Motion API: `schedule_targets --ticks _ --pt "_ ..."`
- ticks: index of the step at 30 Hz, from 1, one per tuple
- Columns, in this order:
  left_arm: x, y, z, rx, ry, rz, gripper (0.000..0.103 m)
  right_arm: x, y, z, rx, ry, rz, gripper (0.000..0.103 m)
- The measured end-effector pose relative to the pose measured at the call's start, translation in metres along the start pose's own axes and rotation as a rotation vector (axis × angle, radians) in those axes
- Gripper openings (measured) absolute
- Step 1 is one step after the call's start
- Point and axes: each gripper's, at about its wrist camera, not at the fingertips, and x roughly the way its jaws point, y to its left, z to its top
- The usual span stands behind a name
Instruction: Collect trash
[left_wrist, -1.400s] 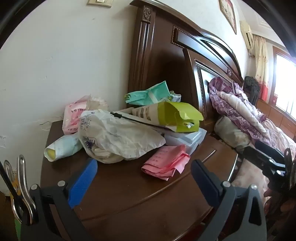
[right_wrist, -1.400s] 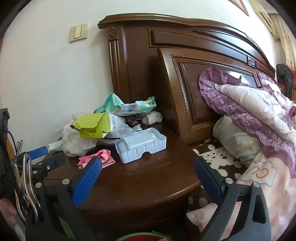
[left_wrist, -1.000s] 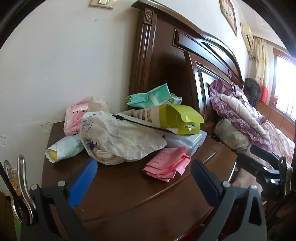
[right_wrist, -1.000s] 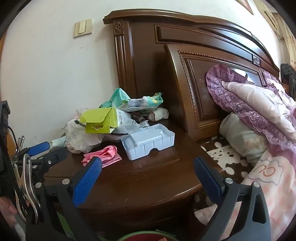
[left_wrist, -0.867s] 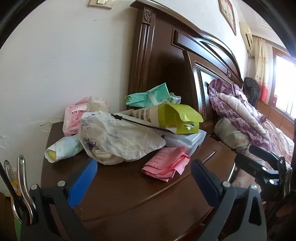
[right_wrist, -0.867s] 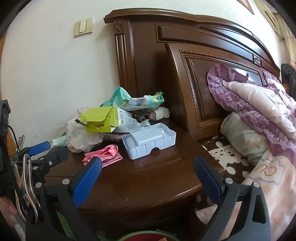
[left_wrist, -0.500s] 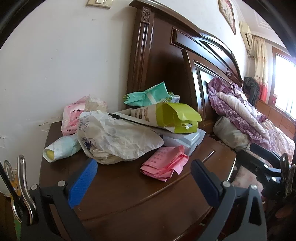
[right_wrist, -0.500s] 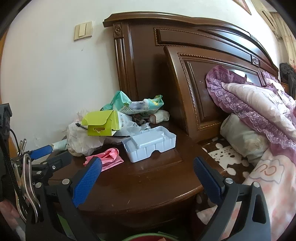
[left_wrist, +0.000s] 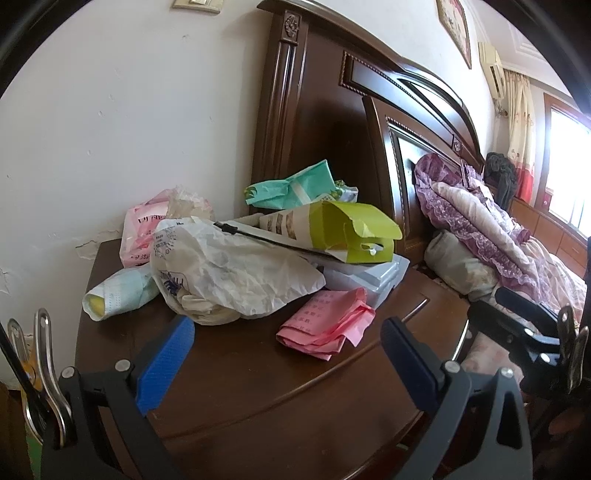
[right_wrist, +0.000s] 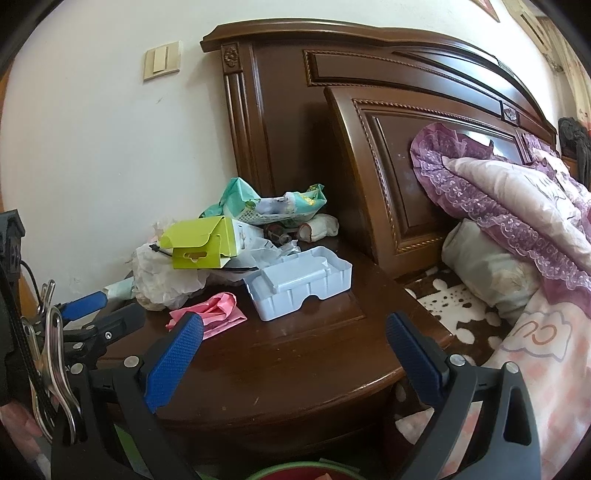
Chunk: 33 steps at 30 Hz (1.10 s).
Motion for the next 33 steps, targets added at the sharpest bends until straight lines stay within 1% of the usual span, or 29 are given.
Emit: schedule_targets --ticks 16,21,33 --pt "0.0049 0.0047 -0.0006 -0.012 0.014 0.004 0.103 0.0025 0.0034 -0.0026 -0.01 0.014 -0.004 0.101" --pt "0.0065 0.0081 -0.0004 -0.021 0.023 0.006 0.103 0.0042 0.0026 -0.0033 -0.003 0.025 0.008 0.101" --pt "0.0082 0.0086 -0.0008 -0.013 0.034 0.014 0.103 0.0048 0.0068 -0.0032 -0.019 0.03 -0.006 0.101"
